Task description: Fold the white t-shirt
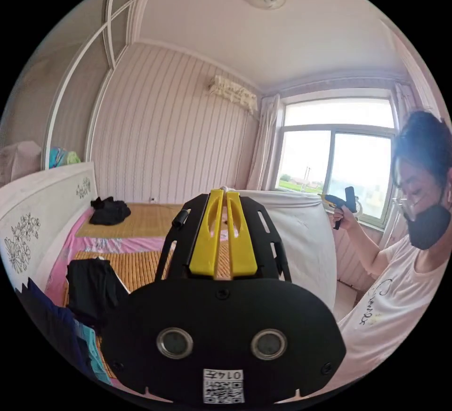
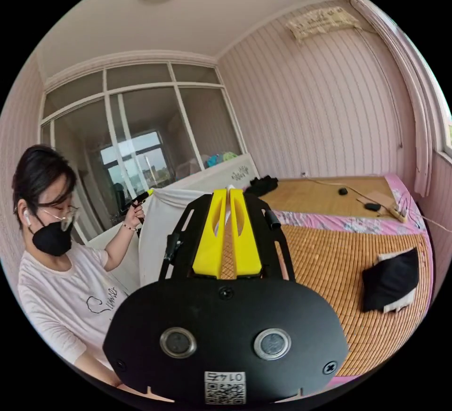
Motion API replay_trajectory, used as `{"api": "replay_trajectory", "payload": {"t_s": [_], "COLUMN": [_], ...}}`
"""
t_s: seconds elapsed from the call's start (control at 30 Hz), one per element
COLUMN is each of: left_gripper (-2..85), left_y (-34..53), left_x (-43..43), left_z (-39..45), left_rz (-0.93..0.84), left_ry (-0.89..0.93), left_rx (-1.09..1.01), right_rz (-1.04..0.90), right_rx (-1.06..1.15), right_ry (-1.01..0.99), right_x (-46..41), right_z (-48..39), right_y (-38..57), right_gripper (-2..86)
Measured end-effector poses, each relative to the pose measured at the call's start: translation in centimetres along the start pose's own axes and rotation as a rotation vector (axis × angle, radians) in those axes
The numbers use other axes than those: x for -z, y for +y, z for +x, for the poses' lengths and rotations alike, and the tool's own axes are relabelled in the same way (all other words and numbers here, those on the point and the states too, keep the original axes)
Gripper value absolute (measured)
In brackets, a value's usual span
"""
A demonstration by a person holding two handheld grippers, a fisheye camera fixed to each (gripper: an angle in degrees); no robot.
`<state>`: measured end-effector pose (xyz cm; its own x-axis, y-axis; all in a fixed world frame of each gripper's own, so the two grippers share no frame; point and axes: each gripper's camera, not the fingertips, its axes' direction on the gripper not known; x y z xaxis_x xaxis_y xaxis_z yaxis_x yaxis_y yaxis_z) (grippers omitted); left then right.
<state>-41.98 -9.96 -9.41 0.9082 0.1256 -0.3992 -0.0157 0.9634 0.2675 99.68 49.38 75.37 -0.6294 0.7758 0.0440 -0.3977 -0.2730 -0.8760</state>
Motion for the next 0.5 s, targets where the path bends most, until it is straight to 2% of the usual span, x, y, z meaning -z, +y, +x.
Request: {"api": "replay_trajectory", "payload": {"t_s": [0.13,0.23,0.3,0.37,0.5], "left_gripper": [-1.0,-1.0,-1.0,-1.0,-1.0], "left_y": [0.2,-3.2,-6.9,-8.7,-7.9], "left_x": [-7.1,-9.3,-8.7,-7.8,-7.3], "left_z": [-2.6,-2.5,-0.5,1.2,2.9], "left_rz": [-0.092,-0.051,0.032,0.063,-0.027], "left_ry": [-0.034,-0.063,-0.063,-0.056,-0.139], "left_rx": [0.105,0.107,0.02,-0.063,-0.224], "right_rz": [-0.114,0.071,0.3,0.394,0.358], "right_rx": [-0.186,-0.294,-0.221,-0.09,0.075], "right_ry": [0.129,0.086,0.006,0.001,-0.061], "right_x": [-7.0,-7.0,-4.7,-3.3,-3.4], "right_z": [6.8,9.1,7.3,5.0,3.0], "right_y": [-0.1,-3.4,-6.8,-8.4,-6.3], "right_gripper": [0.5,0.5,0.5,0.5,0.5]}}
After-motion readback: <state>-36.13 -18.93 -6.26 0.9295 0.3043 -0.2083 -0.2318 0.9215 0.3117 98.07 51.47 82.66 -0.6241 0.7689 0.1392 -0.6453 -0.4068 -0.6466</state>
